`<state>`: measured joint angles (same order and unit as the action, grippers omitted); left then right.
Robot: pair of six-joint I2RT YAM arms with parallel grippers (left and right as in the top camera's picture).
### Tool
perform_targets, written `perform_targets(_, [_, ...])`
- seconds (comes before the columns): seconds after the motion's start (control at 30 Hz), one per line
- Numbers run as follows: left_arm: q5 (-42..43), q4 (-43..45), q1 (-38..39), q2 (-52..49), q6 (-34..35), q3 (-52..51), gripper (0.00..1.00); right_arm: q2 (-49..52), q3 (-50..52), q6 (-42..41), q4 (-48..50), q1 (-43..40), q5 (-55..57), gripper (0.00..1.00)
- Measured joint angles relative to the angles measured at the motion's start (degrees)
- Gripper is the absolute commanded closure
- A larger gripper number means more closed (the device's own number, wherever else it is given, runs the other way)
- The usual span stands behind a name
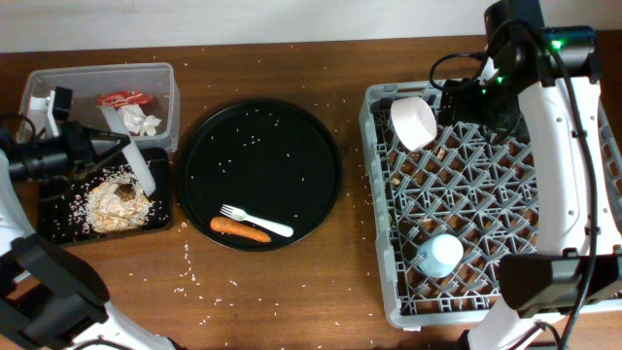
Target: Sort waste into correct bins and load items into the dishwasher rack
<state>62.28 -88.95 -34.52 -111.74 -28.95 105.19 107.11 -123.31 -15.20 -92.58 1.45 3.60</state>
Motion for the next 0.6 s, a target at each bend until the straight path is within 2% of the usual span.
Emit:
perform_targets(0.17, [1.9,0.7,3.0,0.0,0.0,1.0,1.0,0.0,0.0,0.0,0.0,0.0,0.0,0.02])
perform_targets(0.3, [-2.2,5.4,14.4,0.1,1.7,6.5,1.0,0.0,0.0,0.0,0.0,0.0,0.0,0.01])
perform_targets(0.47, [-16.3,15.0,33.7,0.2,7.8,7.2,1.0,0.0,0.0,0.0,0.5,0.0,0.0,0.01])
perform_targets(0.53, [-30.3,17.9,41.1,0.2,14.5,7.3,1.0,0.0,0.0,0.0,0.6,0.0,0.0,0.02])
perform_targets(0.6, [-41.1,18.5,46.7,-0.3,18.3,7.3,1.0,0.0,0.0,0.0,0.6,0.0,0.0,0.01])
